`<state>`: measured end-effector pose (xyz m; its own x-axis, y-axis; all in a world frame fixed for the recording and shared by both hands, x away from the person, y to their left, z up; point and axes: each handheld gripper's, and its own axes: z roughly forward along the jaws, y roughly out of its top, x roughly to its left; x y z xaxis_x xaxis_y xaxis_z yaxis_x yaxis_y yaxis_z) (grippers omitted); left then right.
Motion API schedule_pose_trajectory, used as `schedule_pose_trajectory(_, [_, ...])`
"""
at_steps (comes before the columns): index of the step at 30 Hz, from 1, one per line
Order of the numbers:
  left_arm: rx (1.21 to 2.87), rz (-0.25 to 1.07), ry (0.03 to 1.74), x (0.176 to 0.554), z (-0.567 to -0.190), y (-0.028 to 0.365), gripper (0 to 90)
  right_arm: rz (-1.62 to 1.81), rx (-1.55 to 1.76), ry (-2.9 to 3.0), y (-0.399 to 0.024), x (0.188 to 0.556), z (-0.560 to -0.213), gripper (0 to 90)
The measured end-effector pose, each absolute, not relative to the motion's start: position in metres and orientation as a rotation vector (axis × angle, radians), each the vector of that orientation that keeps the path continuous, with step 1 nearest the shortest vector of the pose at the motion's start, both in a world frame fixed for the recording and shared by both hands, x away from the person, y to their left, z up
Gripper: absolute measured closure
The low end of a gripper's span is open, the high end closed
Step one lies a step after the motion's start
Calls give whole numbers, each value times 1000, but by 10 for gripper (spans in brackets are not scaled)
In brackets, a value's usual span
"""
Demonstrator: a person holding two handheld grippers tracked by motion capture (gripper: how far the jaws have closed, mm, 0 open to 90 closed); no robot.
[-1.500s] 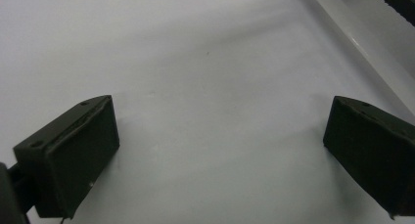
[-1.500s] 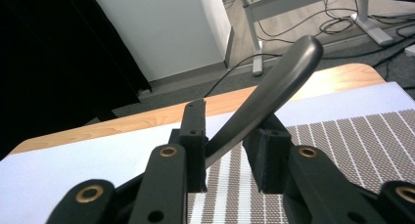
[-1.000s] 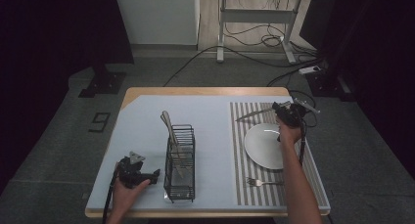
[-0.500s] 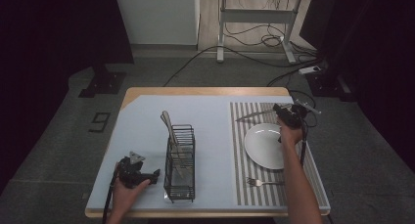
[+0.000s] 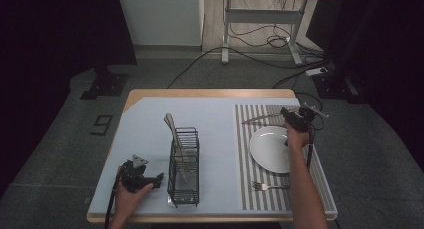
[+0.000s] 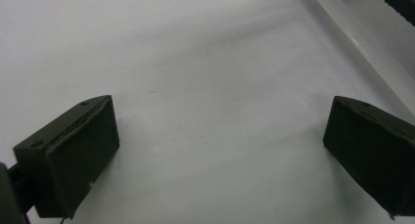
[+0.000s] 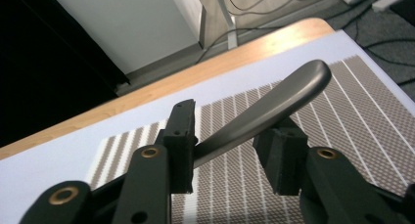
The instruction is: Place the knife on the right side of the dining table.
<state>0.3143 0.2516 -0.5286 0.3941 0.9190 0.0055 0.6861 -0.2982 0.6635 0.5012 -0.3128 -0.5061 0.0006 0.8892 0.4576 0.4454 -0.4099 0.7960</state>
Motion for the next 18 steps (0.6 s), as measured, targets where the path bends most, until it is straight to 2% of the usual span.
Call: schedule_pose_trajectory(18, [2078, 526, 1367, 314, -529, 252, 0, 1357, 1968, 1383, -323, 505, -521, 544])
